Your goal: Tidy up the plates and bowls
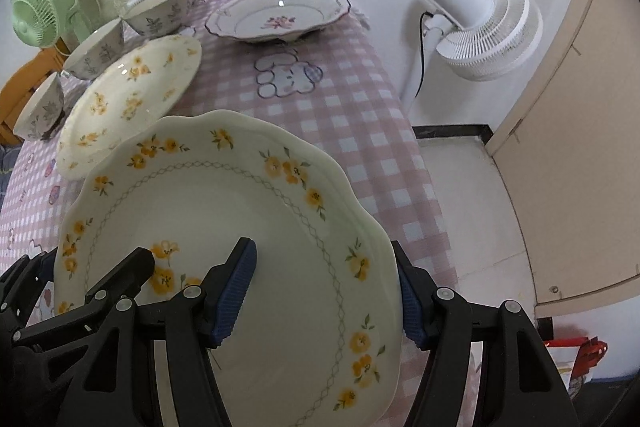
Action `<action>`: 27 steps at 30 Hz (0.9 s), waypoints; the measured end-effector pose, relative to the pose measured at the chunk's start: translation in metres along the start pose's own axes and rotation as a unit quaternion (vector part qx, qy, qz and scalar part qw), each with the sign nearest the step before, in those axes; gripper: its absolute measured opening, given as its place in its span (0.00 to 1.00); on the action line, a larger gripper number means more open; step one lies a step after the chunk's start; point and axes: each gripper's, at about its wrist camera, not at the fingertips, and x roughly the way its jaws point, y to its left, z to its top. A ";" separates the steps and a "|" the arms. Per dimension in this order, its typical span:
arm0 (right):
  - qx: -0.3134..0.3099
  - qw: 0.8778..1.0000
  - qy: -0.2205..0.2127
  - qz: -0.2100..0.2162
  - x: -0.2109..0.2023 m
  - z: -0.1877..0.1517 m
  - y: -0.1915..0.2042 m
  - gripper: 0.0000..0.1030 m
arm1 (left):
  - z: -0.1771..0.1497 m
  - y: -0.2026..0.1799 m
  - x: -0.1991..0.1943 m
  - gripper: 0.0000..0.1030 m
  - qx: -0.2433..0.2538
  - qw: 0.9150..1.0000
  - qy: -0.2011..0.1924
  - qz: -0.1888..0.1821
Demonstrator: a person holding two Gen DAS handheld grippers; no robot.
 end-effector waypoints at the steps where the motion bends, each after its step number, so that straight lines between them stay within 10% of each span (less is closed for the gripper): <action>1: -0.001 1.000 0.002 0.002 0.002 0.000 -0.001 0.65 | 0.000 0.000 0.001 0.71 -0.002 1.000 0.001 0.002; 27: 0.021 0.999 -0.025 0.002 -0.019 0.016 0.004 0.67 | 0.020 0.020 -0.022 0.83 -0.008 1.000 -0.018 0.002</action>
